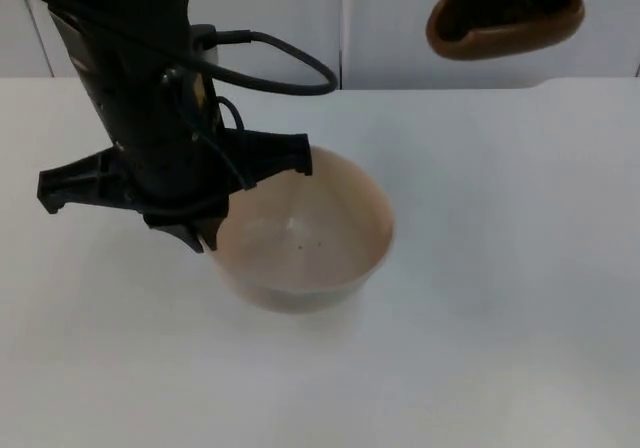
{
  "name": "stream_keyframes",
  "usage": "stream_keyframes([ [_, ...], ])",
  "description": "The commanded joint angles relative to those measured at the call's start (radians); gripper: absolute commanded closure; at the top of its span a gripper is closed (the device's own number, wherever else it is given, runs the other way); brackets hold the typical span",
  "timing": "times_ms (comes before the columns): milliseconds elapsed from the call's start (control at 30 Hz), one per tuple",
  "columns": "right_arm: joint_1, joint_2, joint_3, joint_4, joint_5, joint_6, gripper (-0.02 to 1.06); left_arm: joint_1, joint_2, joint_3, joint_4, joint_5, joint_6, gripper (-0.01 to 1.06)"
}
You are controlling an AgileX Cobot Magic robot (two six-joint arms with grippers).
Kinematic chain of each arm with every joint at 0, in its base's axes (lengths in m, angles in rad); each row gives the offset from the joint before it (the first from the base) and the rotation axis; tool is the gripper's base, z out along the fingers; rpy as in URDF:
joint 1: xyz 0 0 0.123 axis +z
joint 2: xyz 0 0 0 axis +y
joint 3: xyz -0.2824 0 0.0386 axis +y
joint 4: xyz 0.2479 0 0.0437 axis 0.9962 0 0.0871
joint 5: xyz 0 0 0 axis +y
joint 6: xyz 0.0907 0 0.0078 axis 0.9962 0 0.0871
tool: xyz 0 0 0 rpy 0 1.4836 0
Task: Pick up the bowl with the left hand and pour the coffee beans from the cup into the bowl with the right hand.
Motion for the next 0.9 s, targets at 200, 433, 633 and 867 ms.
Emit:
stream_keyframes([
  [200,0.089,0.013,-0.004,-0.098,0.002,0.092,1.05,-0.007,-0.002,-0.007,-0.039,-0.012,-0.014,1.05],
  [433,0.13,0.068,-0.004,-0.132,0.002,0.135,1.05,-0.007,-0.002,-0.007,-0.048,-0.012,-0.014,1.05],
  [633,0.153,0.101,-0.024,-0.168,0.002,0.161,1.05,-0.007,-0.002,-0.007,-0.047,-0.017,-0.014,1.05],
  [867,0.153,0.141,-0.106,-0.189,0.002,0.118,1.05,-0.007,-0.002,-0.007,-0.047,-0.017,-0.014,1.05],
])
